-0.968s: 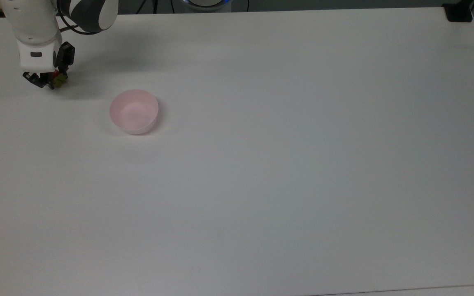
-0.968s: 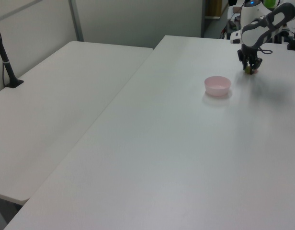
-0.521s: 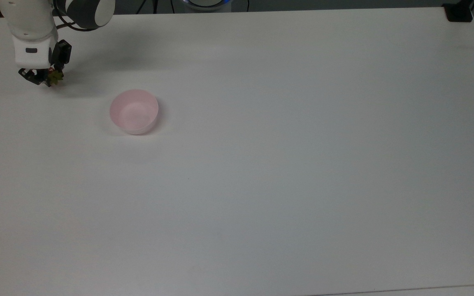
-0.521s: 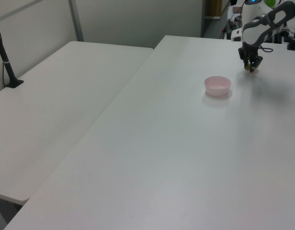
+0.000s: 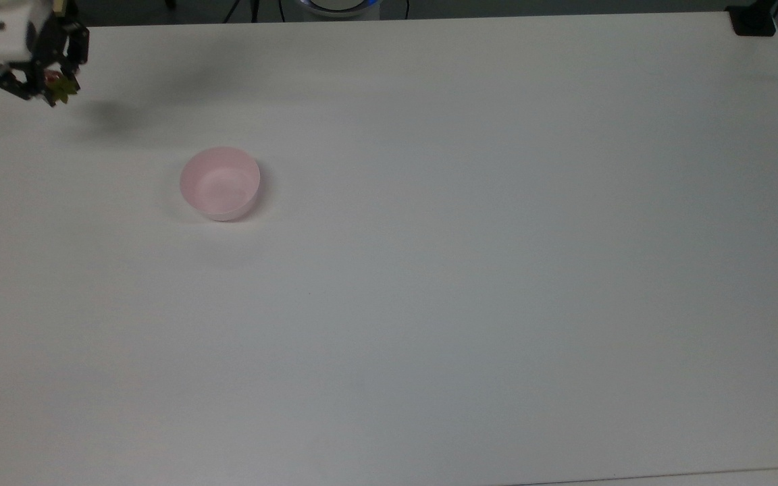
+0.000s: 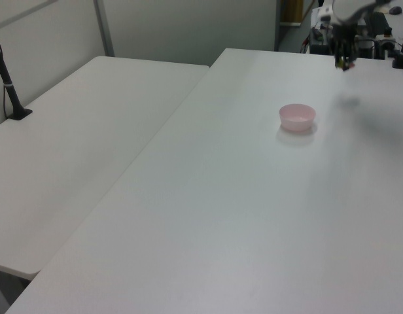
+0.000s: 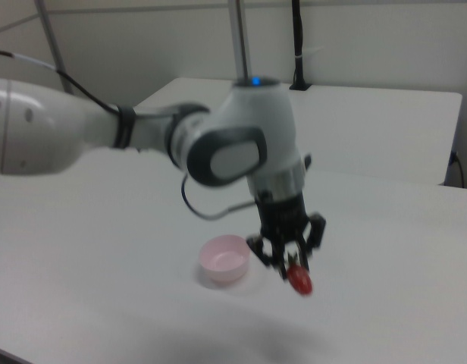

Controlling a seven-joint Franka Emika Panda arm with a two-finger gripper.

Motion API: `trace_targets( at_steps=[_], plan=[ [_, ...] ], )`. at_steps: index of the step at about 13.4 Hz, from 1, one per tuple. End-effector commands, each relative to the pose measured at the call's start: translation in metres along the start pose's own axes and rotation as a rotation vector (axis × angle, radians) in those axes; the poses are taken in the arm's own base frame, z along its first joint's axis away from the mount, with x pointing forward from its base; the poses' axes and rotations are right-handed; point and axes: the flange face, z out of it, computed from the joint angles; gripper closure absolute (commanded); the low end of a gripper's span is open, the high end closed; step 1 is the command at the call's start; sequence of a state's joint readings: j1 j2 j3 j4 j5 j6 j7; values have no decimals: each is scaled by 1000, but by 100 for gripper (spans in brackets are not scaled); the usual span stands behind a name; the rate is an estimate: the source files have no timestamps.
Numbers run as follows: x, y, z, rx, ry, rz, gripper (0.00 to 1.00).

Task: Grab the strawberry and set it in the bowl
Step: 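Lift the strawberry and carry it over the pink bowl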

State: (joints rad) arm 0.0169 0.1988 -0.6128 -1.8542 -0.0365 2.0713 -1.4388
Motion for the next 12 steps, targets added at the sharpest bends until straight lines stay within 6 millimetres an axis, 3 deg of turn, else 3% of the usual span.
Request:
trace_targets(
  at_steps=[1, 4, 5, 6, 7, 9, 12],
  plan=[
    [86, -10, -63, 14, 66, 27, 62],
    [177, -48, -79, 39, 85, 25, 62],
    [220, -68, -73, 45, 79, 45, 62],
    [237, -75, -69, 46, 69, 64, 62],
    [248, -79, -57, 51, 55, 81, 62],
    [249, -80, -36, 43, 57, 84, 62],
    [237, -78, 5, 21, 16, 78, 61]
  ],
)
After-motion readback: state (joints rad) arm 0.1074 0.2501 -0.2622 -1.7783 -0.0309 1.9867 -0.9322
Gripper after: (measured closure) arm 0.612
